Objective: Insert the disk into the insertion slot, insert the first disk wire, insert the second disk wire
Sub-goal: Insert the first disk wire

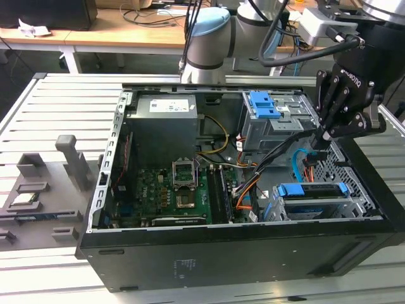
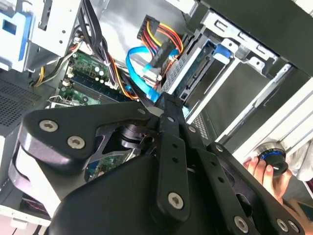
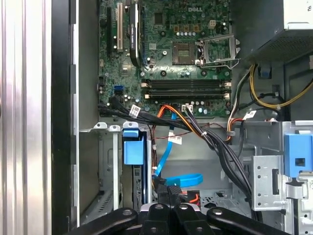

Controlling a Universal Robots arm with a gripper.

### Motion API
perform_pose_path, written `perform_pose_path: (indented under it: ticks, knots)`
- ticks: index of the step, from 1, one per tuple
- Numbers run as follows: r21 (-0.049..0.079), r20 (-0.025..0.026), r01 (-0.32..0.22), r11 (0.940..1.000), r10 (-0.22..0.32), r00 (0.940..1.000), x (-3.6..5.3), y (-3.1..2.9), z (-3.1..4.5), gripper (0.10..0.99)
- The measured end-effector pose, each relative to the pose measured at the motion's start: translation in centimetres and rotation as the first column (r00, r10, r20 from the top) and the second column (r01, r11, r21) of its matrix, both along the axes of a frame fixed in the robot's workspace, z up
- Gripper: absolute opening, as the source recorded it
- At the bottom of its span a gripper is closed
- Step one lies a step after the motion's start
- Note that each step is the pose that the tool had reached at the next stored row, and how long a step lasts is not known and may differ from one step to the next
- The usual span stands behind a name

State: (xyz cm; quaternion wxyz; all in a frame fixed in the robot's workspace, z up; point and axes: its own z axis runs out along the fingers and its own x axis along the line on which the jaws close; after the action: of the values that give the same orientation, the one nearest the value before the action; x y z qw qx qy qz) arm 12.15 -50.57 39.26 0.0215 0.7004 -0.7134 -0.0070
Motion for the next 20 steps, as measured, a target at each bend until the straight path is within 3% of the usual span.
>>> perform_pose_path:
  ticks: [7, 11, 18, 20]
  knots:
    - [-0.003, -0.0009, 0.000, 1.0000, 0.000, 1.0000, 1.68, 1.55, -1.74, 0.106]
    - [-0.005, -0.0009, 0.000, 1.0000, 0.000, 1.0000, 2.23, 1.82, -2.52, 0.106]
    - [-0.005, -0.0009, 0.000, 1.0000, 0.000, 1.0000, 2.23, 1.82, -2.57, 0.106]
    - [-0.005, -0.0009, 0.000, 1.0000, 0.000, 1.0000, 2.23, 1.82, -2.57, 0.169]
